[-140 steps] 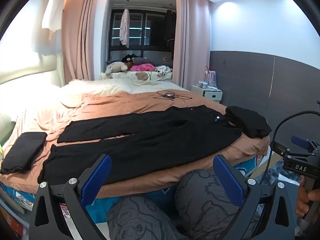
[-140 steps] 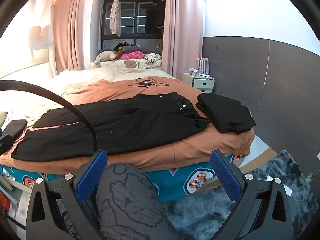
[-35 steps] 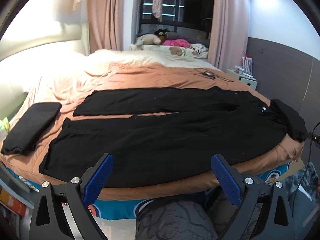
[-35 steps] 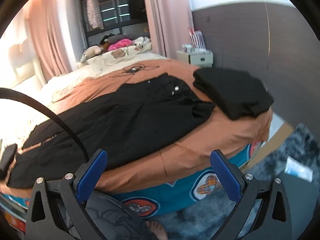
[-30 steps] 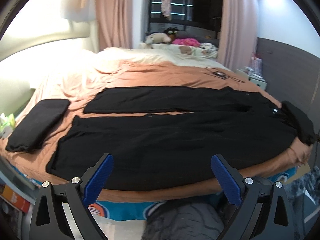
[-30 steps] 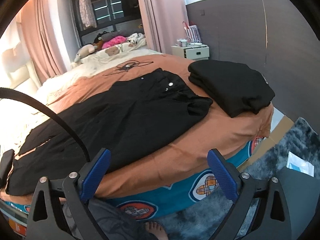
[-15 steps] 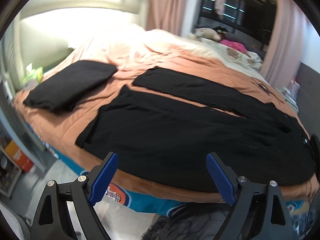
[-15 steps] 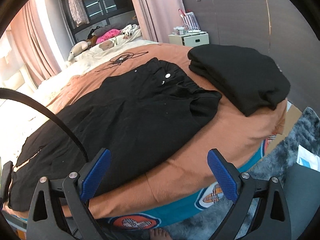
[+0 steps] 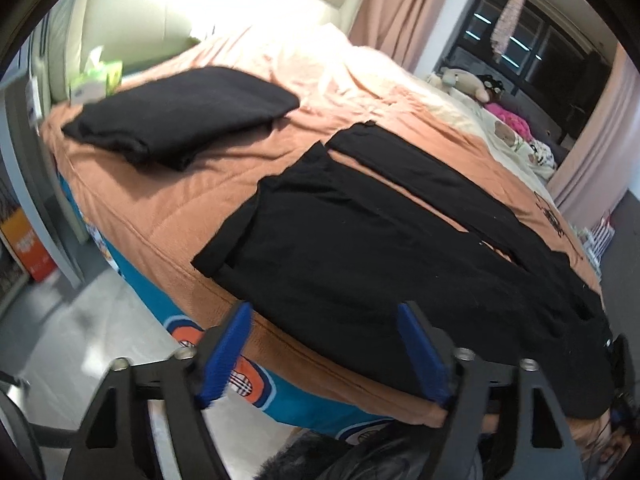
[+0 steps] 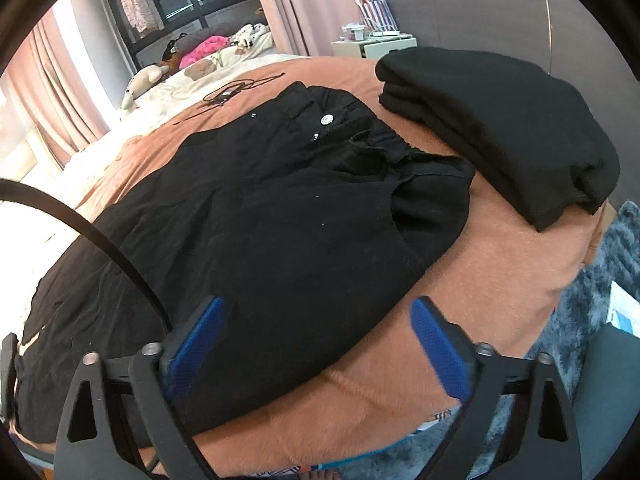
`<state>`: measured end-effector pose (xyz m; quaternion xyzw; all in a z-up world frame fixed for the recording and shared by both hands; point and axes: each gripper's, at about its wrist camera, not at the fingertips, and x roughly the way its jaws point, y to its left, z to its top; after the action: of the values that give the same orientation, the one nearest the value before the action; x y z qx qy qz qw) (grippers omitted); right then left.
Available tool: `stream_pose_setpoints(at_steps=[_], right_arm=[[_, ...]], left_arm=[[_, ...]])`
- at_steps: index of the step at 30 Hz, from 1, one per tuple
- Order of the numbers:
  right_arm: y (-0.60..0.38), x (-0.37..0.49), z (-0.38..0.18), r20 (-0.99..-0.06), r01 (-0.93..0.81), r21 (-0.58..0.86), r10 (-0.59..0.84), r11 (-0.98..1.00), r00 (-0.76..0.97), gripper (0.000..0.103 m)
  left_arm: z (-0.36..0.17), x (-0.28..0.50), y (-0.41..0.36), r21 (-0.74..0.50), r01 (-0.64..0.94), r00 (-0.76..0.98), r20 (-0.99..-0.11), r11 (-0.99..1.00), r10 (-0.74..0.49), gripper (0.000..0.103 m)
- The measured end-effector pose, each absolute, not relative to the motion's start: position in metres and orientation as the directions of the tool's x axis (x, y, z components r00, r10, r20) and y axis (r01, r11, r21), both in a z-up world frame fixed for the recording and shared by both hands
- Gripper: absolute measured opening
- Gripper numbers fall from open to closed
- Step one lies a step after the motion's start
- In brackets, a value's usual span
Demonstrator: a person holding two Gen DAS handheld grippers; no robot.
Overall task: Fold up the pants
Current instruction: 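Move both tools toward the trouser leg hems at the bed edge, then grasp one trouser hem with the left gripper while the right gripper grasps the other hem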
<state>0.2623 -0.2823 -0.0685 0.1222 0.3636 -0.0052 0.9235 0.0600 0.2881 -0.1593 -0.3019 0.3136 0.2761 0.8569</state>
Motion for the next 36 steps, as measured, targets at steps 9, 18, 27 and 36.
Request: stream_pose_setpoints(at_steps=[9, 18, 27, 36], right_arm=[[-0.302, 0.271, -0.078, -0.713, 0.135, 0.238, 0.079, 0.962, 0.696, 0.079], [-0.309, 0.269, -0.078, -0.712, 0.110, 0.230, 0.090, 0.967, 0.697, 0.079], [-0.328, 0.275, -0.076, -0.690, 0.117, 0.286, 0.120, 0.951, 0.714, 0.058], [-0.357, 0.270, -0.076, -0.682, 0.134, 0.367, 0.168, 0.921, 0.712, 0.040]], left_arm=[[-0.185, 0.062, 0.317, -0.442, -0.703, 0.639, -0.737, 0.557, 0.221, 0.056], [-0.191, 0.051, 0.330, -0.442, -0.719, 0.631, -0.739, 0.536, 0.237, 0.042], [-0.188, 0.045, 0.352, -0.517, -0.690, 0.688, -0.685, 0.506, 0.239, 0.014], [-0.173, 0.043, 0.355, -0.545, -0.669, 0.716, -0.655, 0.506, 0.242, 0.008]])
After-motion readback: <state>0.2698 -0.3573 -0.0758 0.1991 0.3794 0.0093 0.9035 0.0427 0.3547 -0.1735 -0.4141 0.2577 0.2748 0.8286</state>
